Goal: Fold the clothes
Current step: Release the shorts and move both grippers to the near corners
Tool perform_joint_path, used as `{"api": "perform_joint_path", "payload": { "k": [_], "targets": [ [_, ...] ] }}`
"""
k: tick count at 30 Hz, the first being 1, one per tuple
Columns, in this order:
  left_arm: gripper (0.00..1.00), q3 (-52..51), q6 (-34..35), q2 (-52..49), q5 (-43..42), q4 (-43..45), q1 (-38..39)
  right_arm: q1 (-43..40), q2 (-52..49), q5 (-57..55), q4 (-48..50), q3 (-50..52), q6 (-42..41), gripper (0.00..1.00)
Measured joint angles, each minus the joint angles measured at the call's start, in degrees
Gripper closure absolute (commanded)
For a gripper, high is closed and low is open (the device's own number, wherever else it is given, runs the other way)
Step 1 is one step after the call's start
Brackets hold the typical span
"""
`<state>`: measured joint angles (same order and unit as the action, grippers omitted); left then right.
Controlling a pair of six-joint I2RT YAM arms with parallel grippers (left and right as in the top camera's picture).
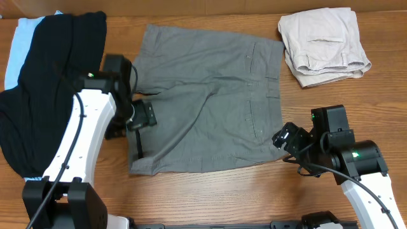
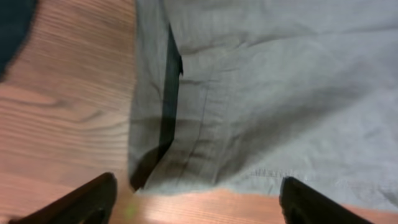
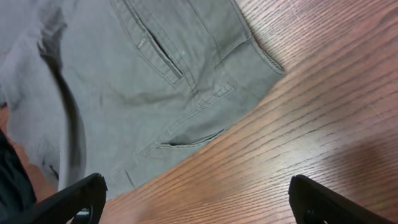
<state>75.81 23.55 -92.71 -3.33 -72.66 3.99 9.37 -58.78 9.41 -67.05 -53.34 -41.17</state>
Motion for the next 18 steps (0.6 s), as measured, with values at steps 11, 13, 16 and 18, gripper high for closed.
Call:
{"api": "perform_joint_path", "payload": {
  "k": [11, 13, 16, 18],
  "targets": [
    [0.53, -14.7, 3.3, 0.1, 1.3, 18.1, 0.0, 0.0, -5.4, -0.9, 5.7, 2.0, -0.6, 0.03],
    [0.51, -15.7, 3.3, 0.1, 1.8, 19.7, 0.0, 0.0, -7.3, -0.9, 6.5, 2.0, -0.6, 0.03],
    [0.51, -16.6, 3.3, 0.1, 3.0, 21.1, 0.0, 0.0, -9.7, -0.9, 7.7, 2.0, -0.6, 0.03],
    [0.51, -16.7, 3.3, 0.0, 4.1, 22.3, 0.0, 0.0, -11.3, -0.9, 8.8, 2.1, -0.2, 0.03]
  ]
}}
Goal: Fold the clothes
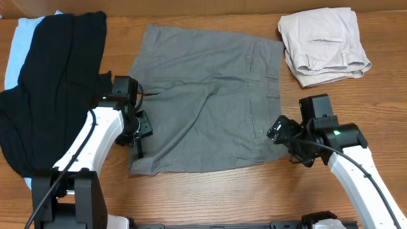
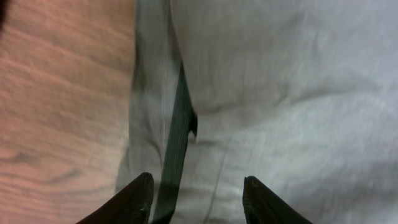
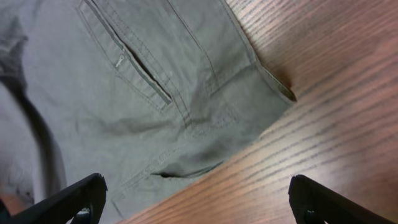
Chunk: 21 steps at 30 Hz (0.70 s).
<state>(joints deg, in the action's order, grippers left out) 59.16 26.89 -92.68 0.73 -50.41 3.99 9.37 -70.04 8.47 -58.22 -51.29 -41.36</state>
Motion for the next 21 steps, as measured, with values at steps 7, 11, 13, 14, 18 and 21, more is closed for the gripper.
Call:
{"api": "perform_joint_path", "payload": {
  "k": [7, 11, 13, 14, 18, 21],
  "targets": [
    [0.57, 0.0, 0.0, -1.6, 1.6, 5.1, 0.0, 0.0, -2.4, -0.2, 1.2, 0.0, 0.8, 0.03],
    [0.57, 0.0, 0.0, -4.3, 1.7, 6.3, 0.0, 0.0, -2.5, -0.2, 1.2, 0.0, 0.9, 0.03],
    [0.56, 0.0, 0.0, -6.0, 1.7, 6.3, 0.0, 0.0, -2.5, -0.2, 1.2, 0.0, 0.9, 0.03],
    [0.56, 0.0, 0.0, -6.6, 1.7, 6.3, 0.0, 0.0, -2.4, -0.3, 1.2, 0.0, 0.9, 0.03],
    [0.57, 0.0, 0.0, -8.1, 1.7, 6.8, 0.0, 0.0, -2.4, -0.3, 1.2, 0.0, 0.9, 0.03],
    [0.64, 0.0, 0.0, -8.2, 1.7, 8.1, 0.0, 0.0, -2.5, -0.4, 1.2, 0.0, 0.9, 0.03]
  ]
}}
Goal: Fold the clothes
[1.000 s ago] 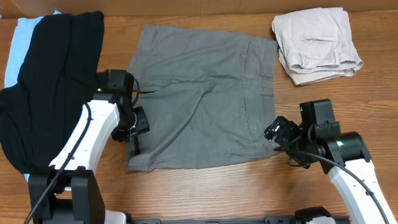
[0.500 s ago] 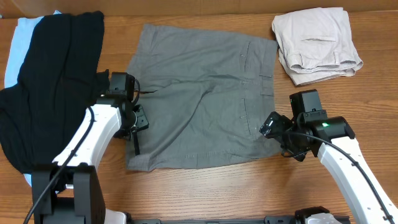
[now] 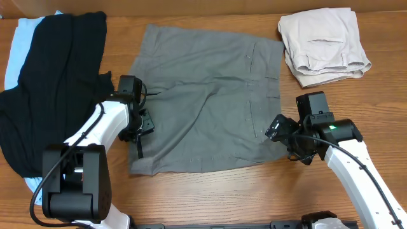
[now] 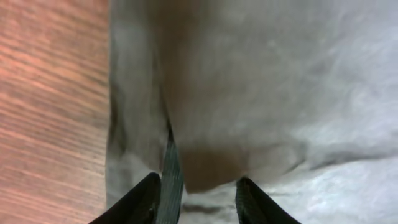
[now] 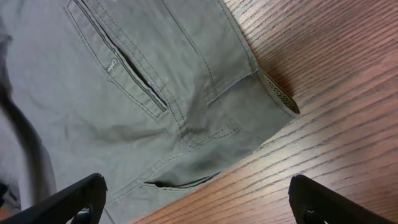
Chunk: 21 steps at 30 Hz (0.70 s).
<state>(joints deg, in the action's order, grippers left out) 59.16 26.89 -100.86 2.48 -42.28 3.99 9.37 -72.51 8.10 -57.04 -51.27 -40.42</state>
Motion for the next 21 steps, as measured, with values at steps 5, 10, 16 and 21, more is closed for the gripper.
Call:
{"api": "perform_joint_path", "payload": {
  "k": [5, 10, 16, 21],
  "targets": [
    [0.77, 0.0, -0.2, 0.0, 1.4, 1.1, 0.0, 0.0, 0.0, 0.0, 0.0, 0.0, 0.0, 0.04],
    [0.96, 2.5, -0.1, -0.2, 6.0, -1.5, -1.1, 0.0, 0.0, 0.0, 0.0, 0.0, 0.0, 0.06],
    [0.96, 12.0, -1.0, -0.2, 10.6, -1.4, -5.1, 0.0, 0.0, 0.0, 1.3, 0.0, 0.0, 0.06],
    [0.58, 15.1, -3.5, -0.2, 9.9, -0.7, -7.0, 0.0, 0.0, 0.0, 1.5, 0.0, 0.0, 0.05]
  ]
}}
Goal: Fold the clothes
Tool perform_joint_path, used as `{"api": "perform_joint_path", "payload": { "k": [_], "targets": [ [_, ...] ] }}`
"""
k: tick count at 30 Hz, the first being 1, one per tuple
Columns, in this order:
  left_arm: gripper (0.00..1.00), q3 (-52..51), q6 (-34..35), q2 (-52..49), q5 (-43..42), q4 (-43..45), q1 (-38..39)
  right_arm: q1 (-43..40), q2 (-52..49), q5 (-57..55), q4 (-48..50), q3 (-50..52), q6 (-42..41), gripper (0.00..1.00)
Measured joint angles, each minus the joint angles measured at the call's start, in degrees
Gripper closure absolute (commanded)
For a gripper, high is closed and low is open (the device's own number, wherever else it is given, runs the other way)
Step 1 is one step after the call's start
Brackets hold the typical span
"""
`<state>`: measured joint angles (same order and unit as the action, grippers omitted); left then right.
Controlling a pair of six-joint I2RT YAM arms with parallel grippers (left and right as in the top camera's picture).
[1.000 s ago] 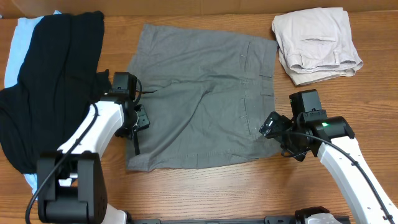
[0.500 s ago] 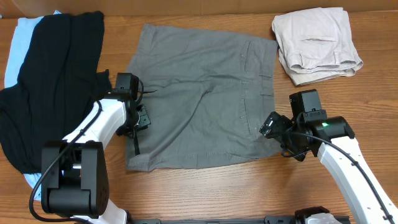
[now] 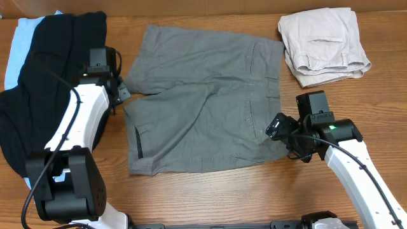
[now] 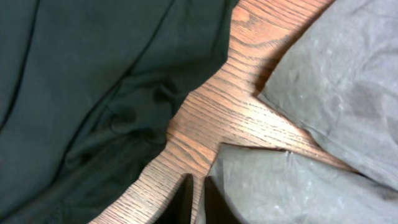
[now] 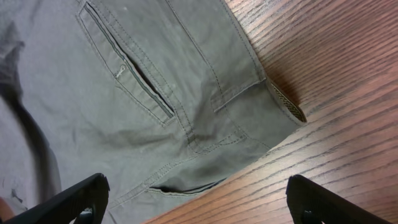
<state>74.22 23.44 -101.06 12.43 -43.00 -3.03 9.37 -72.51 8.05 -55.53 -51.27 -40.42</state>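
Gray shorts [image 3: 203,95] lie spread flat on the wooden table [image 3: 210,191], waistband to the right and legs to the left. My left gripper [image 3: 119,94] is at the gap between the two leg hems, beside the black garment. In the left wrist view its fingers [image 4: 185,200] are pressed almost together and the lower leg's hem corner [image 4: 249,180] runs into them. My right gripper [image 5: 199,205] hangs wide open over the shorts' near waistband corner [image 5: 283,102], with the back pocket [image 5: 127,78] in view and nothing between its fingers. It also shows in the overhead view [image 3: 278,130].
A black garment [image 3: 57,70] lies heaped at the left over a light blue cloth [image 3: 16,44]. Folded beige shorts [image 3: 324,44] sit at the back right. Bare wood runs along the front edge of the table.
My left gripper has moved from over the lower leg to the left and back, to the shorts' left edge, and its fingers have closed. The lower leg's hem corner now reaches further left. The right gripper has barely moved.
At first my left gripper was wide open over the lower leg's left hem and the right was open off the waistband corner. The left fingers then narrowed down onto the fabric while the right moved over the corner. Now the left is shut at the leg hems.
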Motion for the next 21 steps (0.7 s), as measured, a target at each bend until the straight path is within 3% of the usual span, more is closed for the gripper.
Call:
{"api": "perform_joint_path", "payload": {
  "k": [2, 4, 9, 21],
  "targets": [
    [0.40, 0.0, -1.4, 0.0, -2.0, -0.9, 0.0, 0.0, 0.0, 0.0, 0.0, 0.0, 0.0, 0.04],
    [0.33, -0.2, -3.3, 0.0, -5.0, -1.9, 0.0, 0.0, 0.0, -0.2, 0.0, 0.0, 0.0, 0.03],
    [0.32, -2.8, -5.9, -0.1, -11.3, -3.9, 0.0, 0.0, 0.0, -1.1, 0.2, 0.0, 0.6, 0.02],
    [0.41, -9.7, -7.3, -2.3, -16.4, -0.8, 0.0, 0.0, 0.0, -1.6, 0.5, 0.0, 2.1, 0.02]
  ]
}}
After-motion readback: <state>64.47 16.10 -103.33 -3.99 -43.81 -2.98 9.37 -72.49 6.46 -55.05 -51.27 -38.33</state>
